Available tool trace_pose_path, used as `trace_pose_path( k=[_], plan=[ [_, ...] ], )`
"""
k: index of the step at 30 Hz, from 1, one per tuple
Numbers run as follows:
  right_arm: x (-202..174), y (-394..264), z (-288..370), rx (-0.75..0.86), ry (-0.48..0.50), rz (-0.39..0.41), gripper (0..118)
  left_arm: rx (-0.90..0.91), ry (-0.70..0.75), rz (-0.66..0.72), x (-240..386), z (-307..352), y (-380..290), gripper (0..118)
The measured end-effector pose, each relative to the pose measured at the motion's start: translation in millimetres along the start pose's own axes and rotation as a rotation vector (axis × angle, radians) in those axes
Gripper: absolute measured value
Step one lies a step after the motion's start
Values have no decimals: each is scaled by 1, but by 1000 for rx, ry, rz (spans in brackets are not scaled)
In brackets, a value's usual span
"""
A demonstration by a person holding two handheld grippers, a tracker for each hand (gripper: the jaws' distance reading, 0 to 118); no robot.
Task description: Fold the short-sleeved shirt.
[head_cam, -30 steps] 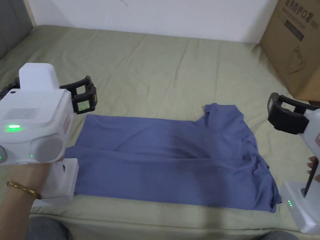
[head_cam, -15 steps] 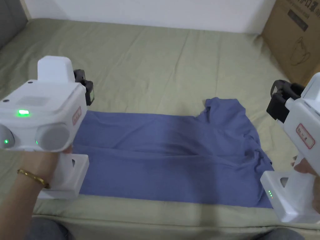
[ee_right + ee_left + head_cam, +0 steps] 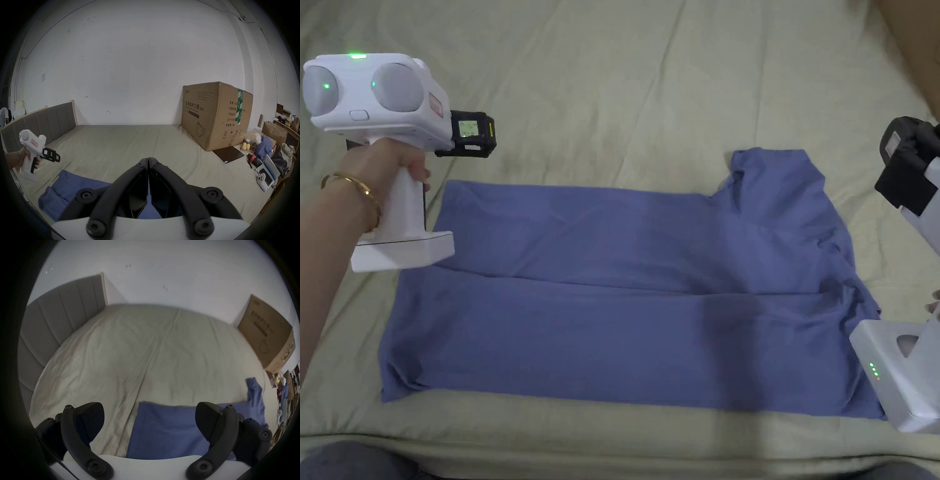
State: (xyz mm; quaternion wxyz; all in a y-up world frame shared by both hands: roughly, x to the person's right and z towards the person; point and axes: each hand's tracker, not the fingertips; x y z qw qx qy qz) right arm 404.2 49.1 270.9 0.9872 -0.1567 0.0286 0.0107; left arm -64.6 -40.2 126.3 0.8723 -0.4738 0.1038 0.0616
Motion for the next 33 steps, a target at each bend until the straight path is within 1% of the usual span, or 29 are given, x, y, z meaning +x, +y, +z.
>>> trace_pose_path(
  k=[4, 6, 7, 9, 10, 11, 12, 13, 14, 16, 17, 18, 20, 21, 22, 24, 25, 26, 27, 28, 29, 30, 33],
  plan=[
    [2, -9, -21, -44, -8, -18, 0, -180, 79, -28, -1, -51, -2, 115],
    [3, -14, -28, -59, -14, -15, 0, -213, 81, -19, -4, -69, -4, 112],
    [3, -17, -31, -68, -16, -11, 0, -212, 68, -13, -5, -74, -4, 102],
    [5, -21, -36, -85, -20, -14, 0, -206, 53, 15, -5, -79, -5, 52],
    [6, -22, -38, -92, -20, -17, 0, -207, 54, 34, -7, -83, -6, 33],
    [6, -24, -39, -98, -21, -19, 0, -208, 19, 60, -7, -83, -7, 10],
    [6, -25, -39, -101, -23, -21, 0, -196, -62, 75, -8, -82, -8, 2],
    [6, -25, -39, -102, -23, -21, 0, -193, -88, 80, -6, -81, -7, 0],
    [6, -26, -40, -107, -24, -19, 0, -169, -15, 40, -4, -81, -8, 0],
    [9, -25, -41, -120, -19, -25, 0, -141, -37, -66, -2, -76, -11, 0],
    [11, -23, -43, -132, -14, -38, 0, -106, -26, -77, -2, -70, -11, 0],
    [14, -21, -46, -148, -12, -44, 0, -69, -44, -54, -5, -60, -15, 0],
    [21, -14, -56, -179, -19, -44, 0, -1, -93, 37, -12, -41, -15, 0],
    [26, -10, -65, -226, -17, -36, 0, 30, -113, 55, -15, -32, -16, 0],
    [32, -6, -75, -256, -8, -37, 0, 64, -127, 70, -17, -17, -17, 0],
    [43, 1, -96, -320, 4, -62, 1, 89, -126, 40, -17, -2, -18, 0],
    [49, 3, -107, -362, 5, -70, 6, 107, -131, 31, -18, 4, -19, 0],
    [54, 4, -120, -412, 3, -84, 35, 119, -131, 22, -14, 15, -21, 0],
    [60, 4, -135, -480, 3, -85, 71, 127, -134, 21, -13, 20, -22, 0],
    [64, 2, -149, -530, 8, -95, 103, 131, -138, 20, -13, 24, -23, 0],
    [68, -2, -162, -570, 1, -111, 117, 138, -141, 17, -12, 28, -25, 0],
    [72, -3, -171, -590, 7, -130, 114, 141, -143, 14, -10, 30, -25, 0],
    [82, -29, -213, -743, -48, -133, 114, 139, -150, 31, -10, 33, -29, 0]
  ],
)
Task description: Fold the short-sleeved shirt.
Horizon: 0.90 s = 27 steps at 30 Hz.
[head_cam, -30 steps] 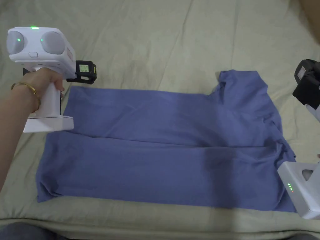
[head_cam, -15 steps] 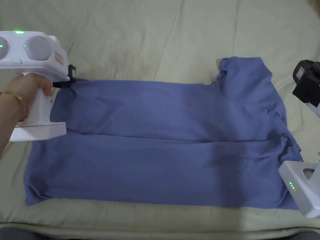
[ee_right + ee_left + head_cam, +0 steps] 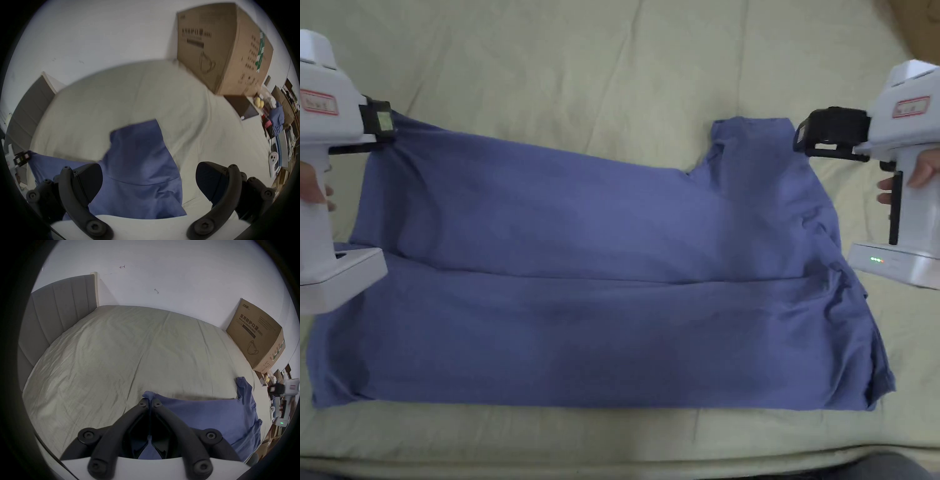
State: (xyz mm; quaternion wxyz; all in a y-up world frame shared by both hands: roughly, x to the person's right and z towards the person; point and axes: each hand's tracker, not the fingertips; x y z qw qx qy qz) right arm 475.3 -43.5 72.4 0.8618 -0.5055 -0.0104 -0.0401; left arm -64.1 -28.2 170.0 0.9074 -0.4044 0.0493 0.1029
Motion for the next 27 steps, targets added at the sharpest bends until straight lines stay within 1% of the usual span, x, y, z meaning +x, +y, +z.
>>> trace_pose_path(
  k=[3, 5, 7, 8, 9, 10, 11, 12, 13, 15, 18, 20, 23, 27],
  plan=[
    [10, -1, -41, -84, -79, -22, 114, -13, -11, 54, -6, -5, 0, 0],
    [14, -3, -60, -119, -145, -40, 113, -18, -11, 57, -9, -8, 1, 0],
    [19, -4, -72, -94, -145, -47, 105, -23, -7, 56, -10, -11, 2, 0],
    [20, -4, -76, -81, -147, -56, 94, -25, -7, 65, -11, -13, 2, 0],
    [21, -2, -80, -71, -137, -83, 82, -31, -16, 82, -17, -19, 3, 0],
    [22, -1, -83, -73, -121, -96, 68, -34, -23, 93, -19, -22, 4, 0],
    [21, -1, -84, -74, -108, -96, 39, -38, -25, 101, -20, -25, 5, 0],
    [20, -2, -86, -76, -100, -93, 15, -43, -24, 104, -20, -28, 6, 0],
    [19, -2, -87, -78, -87, -84, 0, -44, -19, 103, -20, -31, 5, 0],
    [14, -5, -88, -70, -90, -71, 0, -51, -10, 89, -20, -38, 6, 0],
    [17, -4, -80, -70, -73, -84, 0, -60, -11, 95, -18, -40, 6, 0],
    [22, -3, -62, -34, -48, -92, 0, -57, -15, 99, -19, -37, 8, 0],
    [25, 1, -23, 33, 8, -42, 0, -41, -23, 98, -19, -21, 8, 0],
    [29, -6, 40, 127, 58, -12, 0, -6, -49, 103, -19, 14, 4, 0]
  ],
)
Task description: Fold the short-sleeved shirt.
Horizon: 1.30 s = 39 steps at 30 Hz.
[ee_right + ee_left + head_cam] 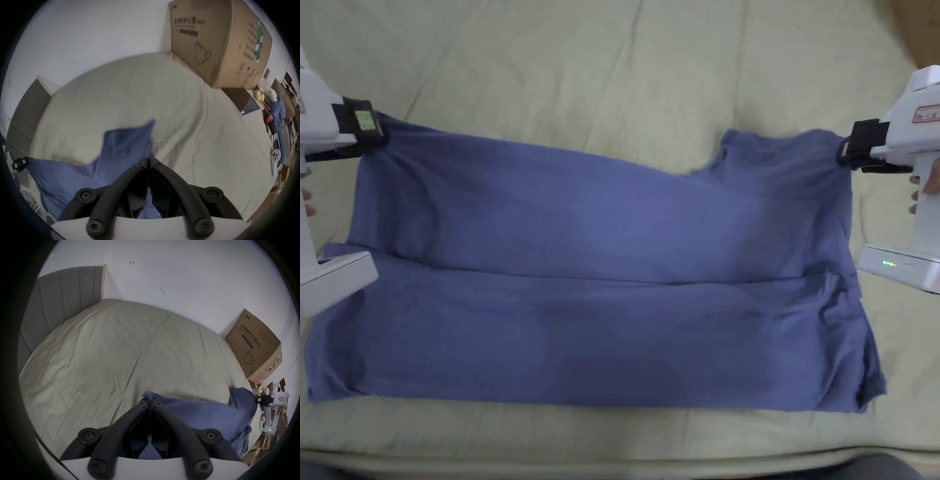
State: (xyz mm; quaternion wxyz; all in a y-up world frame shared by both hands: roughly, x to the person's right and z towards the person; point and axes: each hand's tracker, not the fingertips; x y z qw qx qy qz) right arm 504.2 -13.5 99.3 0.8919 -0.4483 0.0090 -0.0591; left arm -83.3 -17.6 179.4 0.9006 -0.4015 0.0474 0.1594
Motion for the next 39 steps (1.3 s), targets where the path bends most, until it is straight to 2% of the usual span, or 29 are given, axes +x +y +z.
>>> trace_pose_path(
  k=[2, 6, 11, 19, 21, 22, 23, 24, 25, 26, 27, 30, 34, 37, 39],
  plan=[
    [1, -6, 31, 39, 13, 23, 0, 19, -9, -6, 1, 21, -5, 0],
    [9, -33, 90, 109, 44, 21, 0, 53, -26, -11, -12, 59, -21, 0],
    [17, -92, 132, 133, 41, 20, 0, 51, -17, 16, -32, 89, -60, 0],
    [35, -202, 125, 15, 16, -114, 0, -85, 63, 105, -55, 82, -148, 0],
    [37, -218, 122, -3, 3, -130, 0, -117, 126, 102, -59, 79, -164, 25],
    [39, -225, 122, -17, -5, -135, 1, -119, 165, 108, -60, 82, -169, 46],
    [41, -227, 124, -31, -5, -143, 6, -120, 184, 119, -63, 84, -172, 78],
    [43, -227, 129, -35, -19, -143, 22, -102, 182, 132, -67, 89, -171, 95],
    [45, -226, 134, -29, -26, -132, 50, -64, 188, 143, -70, 96, -168, 106],
    [45, -222, 142, -9, -43, -109, 88, -25, 190, 139, -72, 105, -162, 111],
    [44, -217, 153, 44, -58, -86, 102, 20, 175, 110, -70, 115, -153, 111],
    [32, -191, 193, 226, -69, -9, 103, 216, 181, -18, -48, 155, -130, 111],
    [1, -171, 242, 520, -37, 74, 104, 544, 207, -184, -5, 202, -117, 112],
    [-21, -167, 257, 645, -46, 108, 114, 682, 203, -253, 24, 220, -121, 113],
    [-36, -172, 262, 729, -52, 104, 115, 719, 188, -280, 36, 223, -125, 112]
  ],
)
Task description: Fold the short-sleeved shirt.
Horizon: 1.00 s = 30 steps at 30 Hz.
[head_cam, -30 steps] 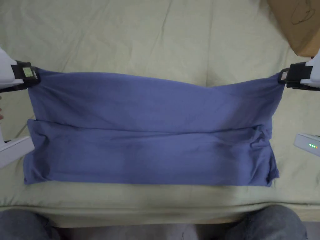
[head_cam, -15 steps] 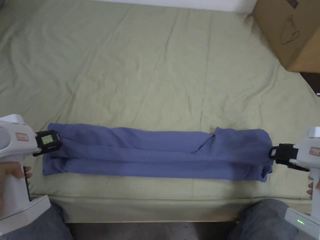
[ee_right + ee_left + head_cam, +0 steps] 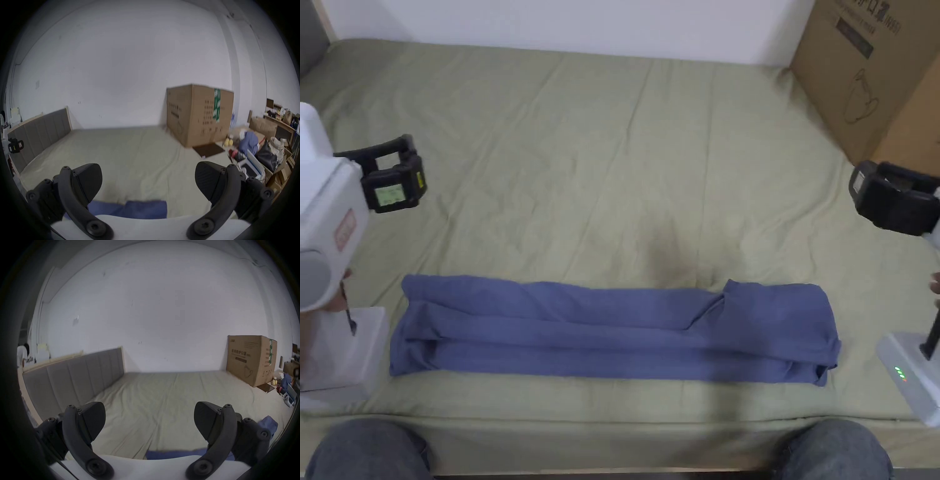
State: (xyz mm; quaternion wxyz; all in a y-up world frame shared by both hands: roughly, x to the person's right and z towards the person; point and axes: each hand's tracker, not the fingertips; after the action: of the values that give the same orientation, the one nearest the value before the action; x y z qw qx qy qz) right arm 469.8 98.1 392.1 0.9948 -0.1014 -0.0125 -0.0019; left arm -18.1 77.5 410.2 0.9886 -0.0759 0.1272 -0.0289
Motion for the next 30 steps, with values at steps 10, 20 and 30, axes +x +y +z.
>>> trace_pose_path(
  k=[10, 20, 30],
  plan=[
    [-42, -22, 9, 29, 69, -6, 52, -47, -75, 39, 23, 5, -18, 13],
    [-44, -27, -7, -27, 81, -27, 0, -131, -124, 85, 15, -6, -24, 0],
    [-48, -36, -13, -86, 78, -41, 0, -516, -365, 413, -71, -84, -56, 118]
  ],
)
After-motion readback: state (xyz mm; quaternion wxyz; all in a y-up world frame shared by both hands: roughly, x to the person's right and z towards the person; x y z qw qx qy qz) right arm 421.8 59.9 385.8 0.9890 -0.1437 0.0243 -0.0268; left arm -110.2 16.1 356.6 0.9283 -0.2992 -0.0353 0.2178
